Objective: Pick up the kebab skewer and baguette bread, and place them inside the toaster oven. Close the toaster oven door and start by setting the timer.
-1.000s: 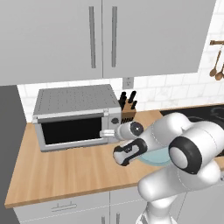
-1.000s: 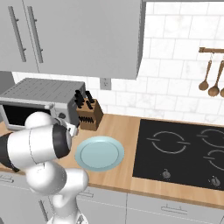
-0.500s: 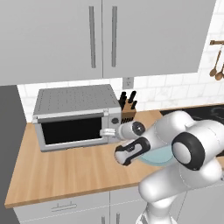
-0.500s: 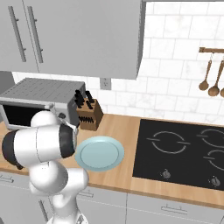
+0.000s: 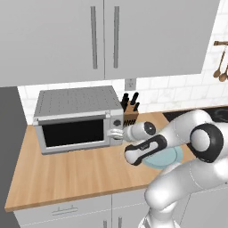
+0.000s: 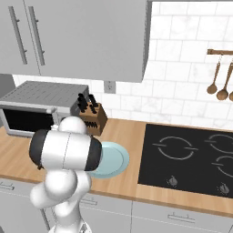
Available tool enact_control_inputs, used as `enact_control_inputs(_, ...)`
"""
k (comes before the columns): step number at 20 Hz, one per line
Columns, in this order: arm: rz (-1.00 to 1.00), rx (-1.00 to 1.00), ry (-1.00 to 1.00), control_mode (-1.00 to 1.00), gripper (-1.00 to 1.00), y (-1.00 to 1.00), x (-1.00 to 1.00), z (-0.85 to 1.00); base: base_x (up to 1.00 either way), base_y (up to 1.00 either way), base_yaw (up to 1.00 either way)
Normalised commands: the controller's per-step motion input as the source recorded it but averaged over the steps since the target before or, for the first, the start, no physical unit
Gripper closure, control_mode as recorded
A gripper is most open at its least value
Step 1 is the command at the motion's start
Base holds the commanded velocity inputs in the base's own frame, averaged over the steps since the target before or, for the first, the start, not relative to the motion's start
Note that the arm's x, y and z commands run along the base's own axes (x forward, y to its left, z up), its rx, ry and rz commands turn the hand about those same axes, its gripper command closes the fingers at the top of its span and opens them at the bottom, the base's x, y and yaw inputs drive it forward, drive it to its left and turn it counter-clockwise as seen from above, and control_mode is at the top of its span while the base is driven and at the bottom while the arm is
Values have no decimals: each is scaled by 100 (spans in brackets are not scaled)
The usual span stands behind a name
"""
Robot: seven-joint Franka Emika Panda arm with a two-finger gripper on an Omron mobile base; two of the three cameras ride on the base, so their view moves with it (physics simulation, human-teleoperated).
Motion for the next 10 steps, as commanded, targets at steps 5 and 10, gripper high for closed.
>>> enact_control_inputs(5, 6, 14, -17, -100, 100, -19, 0, -15, 0, 0, 0)
enact_control_inputs(10, 8, 13, -20, -100, 100, -4, 0, -12, 0, 0, 0)
